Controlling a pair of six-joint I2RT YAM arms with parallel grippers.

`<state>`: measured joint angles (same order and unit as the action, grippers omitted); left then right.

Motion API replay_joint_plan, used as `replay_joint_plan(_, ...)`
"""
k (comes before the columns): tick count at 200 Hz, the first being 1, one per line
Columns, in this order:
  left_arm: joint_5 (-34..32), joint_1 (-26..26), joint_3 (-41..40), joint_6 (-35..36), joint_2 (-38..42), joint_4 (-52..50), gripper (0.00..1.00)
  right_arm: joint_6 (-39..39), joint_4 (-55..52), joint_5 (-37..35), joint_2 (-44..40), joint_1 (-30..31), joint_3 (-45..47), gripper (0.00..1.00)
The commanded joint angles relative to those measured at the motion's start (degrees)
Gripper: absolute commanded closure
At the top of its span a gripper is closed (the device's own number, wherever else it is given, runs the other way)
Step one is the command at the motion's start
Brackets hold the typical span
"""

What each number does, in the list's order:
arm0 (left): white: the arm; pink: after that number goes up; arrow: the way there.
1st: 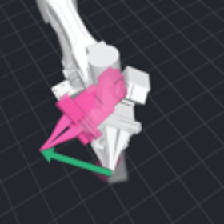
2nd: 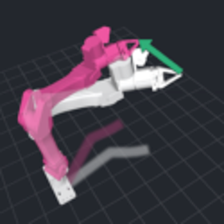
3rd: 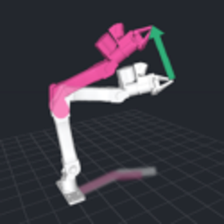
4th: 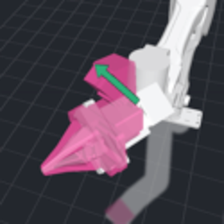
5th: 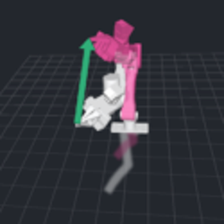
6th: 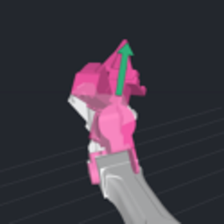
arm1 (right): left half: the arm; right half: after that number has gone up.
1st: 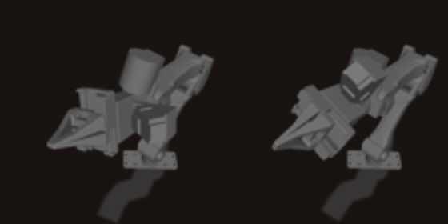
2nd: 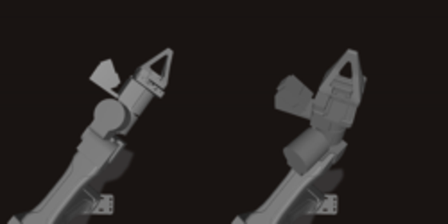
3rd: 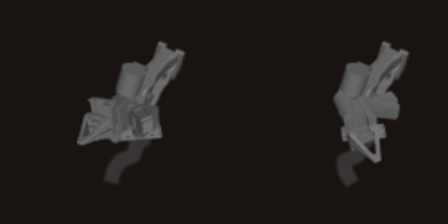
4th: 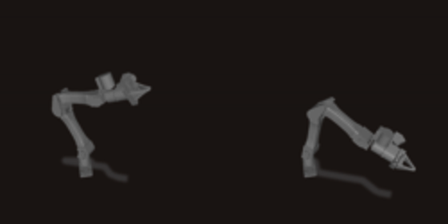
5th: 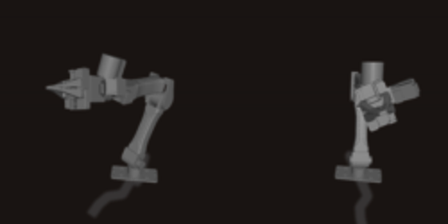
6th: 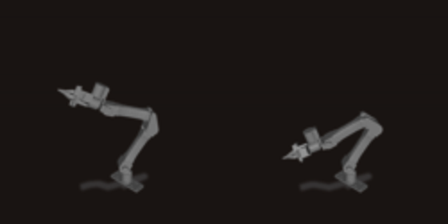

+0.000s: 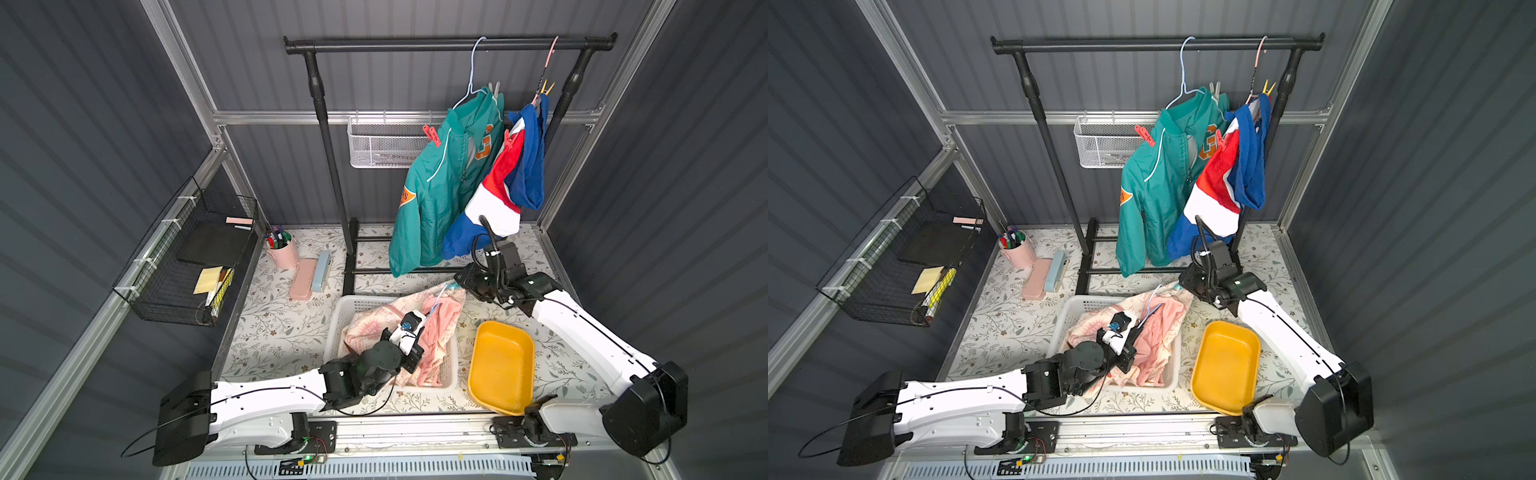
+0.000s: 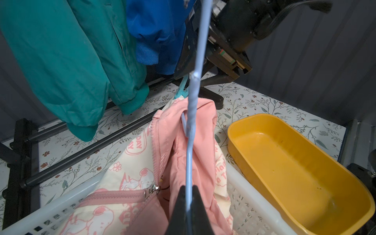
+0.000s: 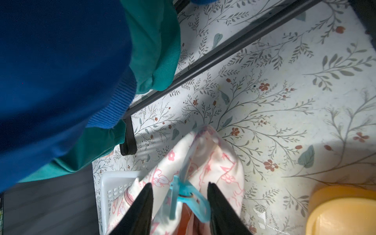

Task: Remove the clothespins securing jackets to the hanger
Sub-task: Remove the clothespin from the hanger, then move the storage box to the center of the board.

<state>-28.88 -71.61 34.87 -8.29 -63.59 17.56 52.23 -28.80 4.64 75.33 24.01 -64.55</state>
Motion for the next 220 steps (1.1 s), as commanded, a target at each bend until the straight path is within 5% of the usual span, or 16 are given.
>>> replay_joint_plan(1,-0.64,-0.7,-0.94,-2.09,-0.16,2.03,1.0,1.19,-0.57,-0.8,0.46,-0.28,-1.37,0.59)
replay_joint_plan(109,-0.34,-1.16,-1.65,-2.46,-1.06,3.75,1.0,2.35,0.24,0.3,1.47,-0.28,-0.48,0.71)
replay_joint_plan(166,-2.57,-1.13,-0.25,-3.83,-0.44,2.96,1.0,1.85,-1.74,-0.07,0.06,-0.36,-0.58,1.0)
replay_joint_plan(220,-3.06,-1.11,-1.26,-5.97,-0.48,2.65,1.0,0.91,-2.45,-1.41,-5.17,-1.35,0.39,1.0)
